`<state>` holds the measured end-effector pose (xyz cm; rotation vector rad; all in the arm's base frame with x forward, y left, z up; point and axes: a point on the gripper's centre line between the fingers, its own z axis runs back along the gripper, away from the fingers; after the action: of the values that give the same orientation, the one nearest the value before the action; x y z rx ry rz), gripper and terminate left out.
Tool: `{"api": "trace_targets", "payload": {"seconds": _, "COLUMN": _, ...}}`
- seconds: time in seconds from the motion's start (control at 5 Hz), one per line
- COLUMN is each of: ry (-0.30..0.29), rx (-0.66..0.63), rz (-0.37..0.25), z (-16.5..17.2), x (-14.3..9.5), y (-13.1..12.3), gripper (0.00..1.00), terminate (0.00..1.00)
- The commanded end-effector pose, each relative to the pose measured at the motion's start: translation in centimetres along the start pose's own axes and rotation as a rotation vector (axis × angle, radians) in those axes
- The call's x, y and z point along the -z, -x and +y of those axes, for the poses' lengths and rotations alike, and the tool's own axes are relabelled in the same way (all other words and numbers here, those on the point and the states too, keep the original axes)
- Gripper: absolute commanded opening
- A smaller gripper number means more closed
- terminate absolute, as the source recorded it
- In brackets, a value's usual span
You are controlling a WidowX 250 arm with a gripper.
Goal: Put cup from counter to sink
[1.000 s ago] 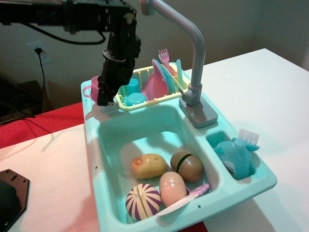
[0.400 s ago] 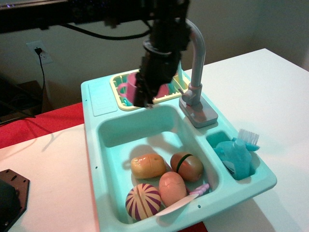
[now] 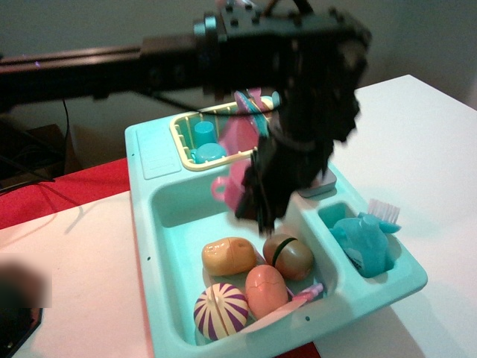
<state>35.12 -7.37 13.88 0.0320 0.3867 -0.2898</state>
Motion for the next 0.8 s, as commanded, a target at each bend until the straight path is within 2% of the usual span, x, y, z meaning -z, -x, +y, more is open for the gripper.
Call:
{"api": "trace_targets", "payload": {"seconds": 0.0, "ry": -0.004, "rx": -0.036, "rz": -0.028, "z": 0.6, "x": 1.1, "y": 0.7, "gripper": 0.00, "terminate": 0.00}}
{"api": "trace_targets", "payload": {"seconds": 0.4, "ry": -0.020, "rx": -0.051, "rz": 0.006, "z": 0.9, "x": 4.5, "y": 0.9, "gripper": 0.00, "terminate": 0.00}}
{"api": "trace_targets", "payload": {"seconds": 0.6, "ry": -0.034, "rx": -0.076, "rz": 0.013, "z": 1.1, "x": 5.0, "y": 1.2, "gripper": 0.00, "terminate": 0.00}}
